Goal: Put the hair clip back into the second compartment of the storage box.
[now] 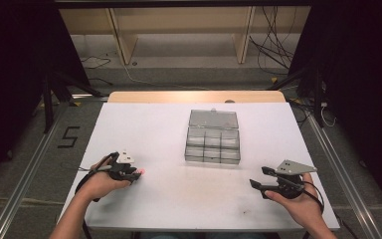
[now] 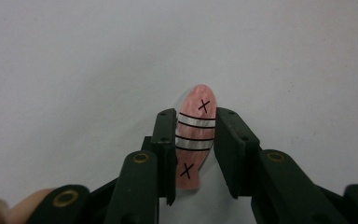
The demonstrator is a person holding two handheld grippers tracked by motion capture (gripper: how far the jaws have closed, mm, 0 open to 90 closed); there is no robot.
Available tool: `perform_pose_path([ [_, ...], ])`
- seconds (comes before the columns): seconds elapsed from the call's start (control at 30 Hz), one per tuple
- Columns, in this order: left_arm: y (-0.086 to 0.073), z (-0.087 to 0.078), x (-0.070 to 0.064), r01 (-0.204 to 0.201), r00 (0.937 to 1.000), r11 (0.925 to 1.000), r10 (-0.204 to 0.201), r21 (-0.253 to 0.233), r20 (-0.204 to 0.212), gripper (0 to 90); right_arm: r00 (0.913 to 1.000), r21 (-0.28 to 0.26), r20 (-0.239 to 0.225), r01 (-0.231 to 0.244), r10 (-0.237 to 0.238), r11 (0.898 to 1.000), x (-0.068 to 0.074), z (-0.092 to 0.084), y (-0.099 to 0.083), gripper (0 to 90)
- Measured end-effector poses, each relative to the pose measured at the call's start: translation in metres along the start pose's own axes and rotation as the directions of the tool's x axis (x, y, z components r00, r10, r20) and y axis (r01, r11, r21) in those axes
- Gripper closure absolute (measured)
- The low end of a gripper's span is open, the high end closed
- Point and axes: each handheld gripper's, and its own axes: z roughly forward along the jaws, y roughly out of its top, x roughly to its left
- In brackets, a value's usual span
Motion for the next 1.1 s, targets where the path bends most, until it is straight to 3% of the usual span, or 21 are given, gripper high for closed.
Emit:
perform_pose_path([
  [0.17,-0.0007,-0.0020,-0.0013,-0.034,0.9994,0.9994,0.034,-0.006,-0.001,72.3,1.0000,0.001,0.000,0.001,-0.001,1.000,0.0001,0.0006,0.0001,33.9],
  [0.33,-0.0042,-0.0070,0.0021,-0.004,0.9995,0.9993,0.005,-0.037,0.030,81.3,1.0000,-0.001,0.001,0.000,0.000,1.000,0.0004,0.0005,0.0006,34.0],
  [0.53,0.0012,-0.0055,-0.0060,-0.100,0.9950,0.9950,0.100,0.003,0.004,83.5,1.0000,0.001,0.000,0.001,-0.001,1.000,0.0005,0.0008,0.0009,33.9],
  [1.1,0.0000,-0.0074,-0.0016,-0.053,0.9973,0.9986,0.053,-0.003,0.052,85.9,1.0000,0.007,0.004,0.003,-0.003,1.000,-0.0002,0.0008,0.0004,34.0],
])
